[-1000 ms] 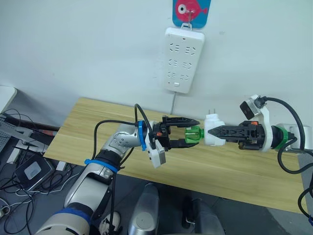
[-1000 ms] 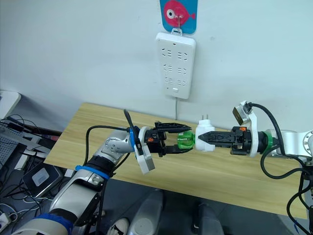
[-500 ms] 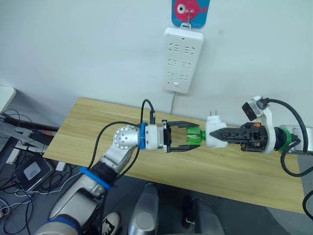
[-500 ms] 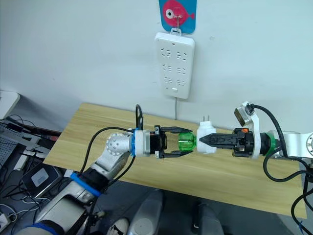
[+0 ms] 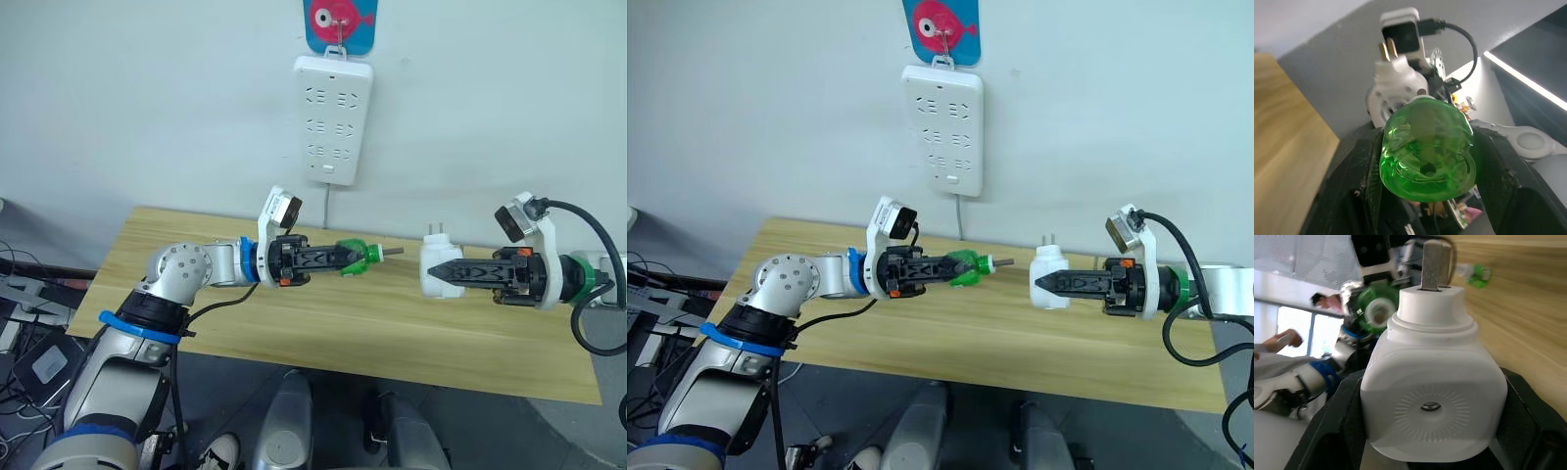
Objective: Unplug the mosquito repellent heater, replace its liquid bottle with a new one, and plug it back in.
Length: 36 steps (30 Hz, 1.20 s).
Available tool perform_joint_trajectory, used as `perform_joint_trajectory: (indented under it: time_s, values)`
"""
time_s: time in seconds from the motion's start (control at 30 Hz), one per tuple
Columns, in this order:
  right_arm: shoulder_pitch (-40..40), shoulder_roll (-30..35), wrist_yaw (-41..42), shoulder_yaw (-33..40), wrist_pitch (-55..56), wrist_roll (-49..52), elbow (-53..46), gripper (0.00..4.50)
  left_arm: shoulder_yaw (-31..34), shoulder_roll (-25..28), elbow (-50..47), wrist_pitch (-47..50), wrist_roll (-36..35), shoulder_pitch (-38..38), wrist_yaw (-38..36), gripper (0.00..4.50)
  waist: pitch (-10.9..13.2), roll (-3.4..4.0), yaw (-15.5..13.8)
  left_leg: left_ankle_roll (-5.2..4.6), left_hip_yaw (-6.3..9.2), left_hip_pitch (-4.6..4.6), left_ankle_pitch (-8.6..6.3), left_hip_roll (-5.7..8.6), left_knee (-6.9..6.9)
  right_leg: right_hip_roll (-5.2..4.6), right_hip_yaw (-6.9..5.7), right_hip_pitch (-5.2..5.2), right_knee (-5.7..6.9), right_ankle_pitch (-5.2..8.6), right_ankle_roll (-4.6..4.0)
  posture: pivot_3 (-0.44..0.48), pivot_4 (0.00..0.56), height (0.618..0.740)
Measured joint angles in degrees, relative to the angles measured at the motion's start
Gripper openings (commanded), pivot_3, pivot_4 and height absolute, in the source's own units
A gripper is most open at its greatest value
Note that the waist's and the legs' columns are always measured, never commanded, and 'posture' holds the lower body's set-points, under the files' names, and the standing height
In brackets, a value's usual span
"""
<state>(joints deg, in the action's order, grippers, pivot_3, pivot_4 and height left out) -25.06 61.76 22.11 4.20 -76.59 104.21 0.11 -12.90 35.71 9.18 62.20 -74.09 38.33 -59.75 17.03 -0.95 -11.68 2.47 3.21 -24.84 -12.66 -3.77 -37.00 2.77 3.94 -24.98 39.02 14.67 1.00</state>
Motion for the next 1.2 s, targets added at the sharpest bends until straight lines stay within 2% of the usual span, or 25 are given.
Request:
perform_joint_trajectory:
  time_s: [0.13,0.27,0.37,0.53,0.73,0.87,0.9,1.07,1.2]
  values:
    - [1.46,0.08,-1.4,-0.34,1.91,-13.07,1.38,3.03,1.35,0.63,-1.88,1.17,4.26,-3.17,-2.38,2.25,0.0,0.0,0.6,0.0,-0.02,-0.02,0.0,0.0,0.02,-0.01,0.02,-0.08,0.01,0.03,0.04,0.308,0.295,0.74]
    - [1.62,0.28,-2.12,-9.55,7.87,-36.83,3.63,3.03,2.64,0.47,-4.8,1.21,7.31,-4.86,-3.59,2.25,0.0,0.0,0.96,0.01,-0.14,-0.02,0.01,0.03,0.01,-0.03,0.12,-0.1,-0.04,0.08,0.11,0.32,0.302,0.74]
    - [1.83,0.24,0.56,-16.71,12.8,-51.74,8.36,3.03,3.55,-0.61,-5.71,2.05,8.25,-6.14,-3.5,2.25,0.02,0.04,1.04,0.02,-0.25,-0.06,0.01,0.04,0.01,-0.05,0.2,-0.19,-0.04,0.09,0.12,0.338,0.307,0.74]
    - [-1.01,-2.88,4.96,-20.17,18.32,-67.0,19.12,3.03,5.91,-2.17,-8.05,2.79,9.0,-6.86,-2.88,2.25,0.04,0.02,1.11,0.02,-0.26,-0.05,0.01,0.02,0.04,-0.04,0.21,-0.21,-0.02,0.09,0.12,0.364,0.317,0.74]
    - [-3.66,-6.2,9.53,-18.9,19.15,-75.49,26.55,3.03,7.76,-2.17,-11.15,4.05,9.05,-9.92,-2.11,2.25,0.07,-0.02,1.03,0.02,-0.25,-0.03,0.01,0.02,0.05,-0.04,0.2,-0.16,-0.03,0.08,0.11,0.38,0.322,0.74]
    - [-4.03,-7.76,11.88,-17.81,18.81,-78.55,28.74,4.36,8.61,-2.14,-11.8,4.9,9.05,-10.85,-1.95,2.25,0.11,-0.03,0.91,0.02,-0.24,-0.02,0.01,0.04,0.03,-0.05,0.21,-0.14,-0.04,0.09,0.12,0.378,0.32,0.74]
    - [-4.04,-8.24,12.54,-17.63,18.54,-78.89,28.91,4.46,8.76,-2.14,-11.83,4.92,9.06,-10.9,-1.95,2.25,0.13,0.0,0.89,0.02,-0.24,-0.03,0.01,0.04,0.03,-0.05,0.21,-0.14,-0.04,0.09,0.12,0.374,0.318,0.74]
    - [-3.69,-6.08,16.01,-14.09,14.77,-79.3,23.76,4.46,8.8,-2.28,-11.82,4.82,10.19,-10.89,-2.01,2.25,0.21,0.13,0.92,0.02,-0.25,-0.04,0.01,0.05,0.05,-0.05,0.23,-0.17,-0.03,0.09,0.12,0.361,0.306,0.74]
    - [-0.54,-2.11,16.44,-4.2,7.46,-76.26,13.3,4.46,9.87,-4.14,-12.2,0.79,13.01,-11.3,-1.73,2.25,0.25,0.2,0.78,0.02,-0.23,-0.05,0.0,0.04,0.08,-0.07,0.2,-0.15,-0.04,0.08,0.12,0.343,0.298,0.74]
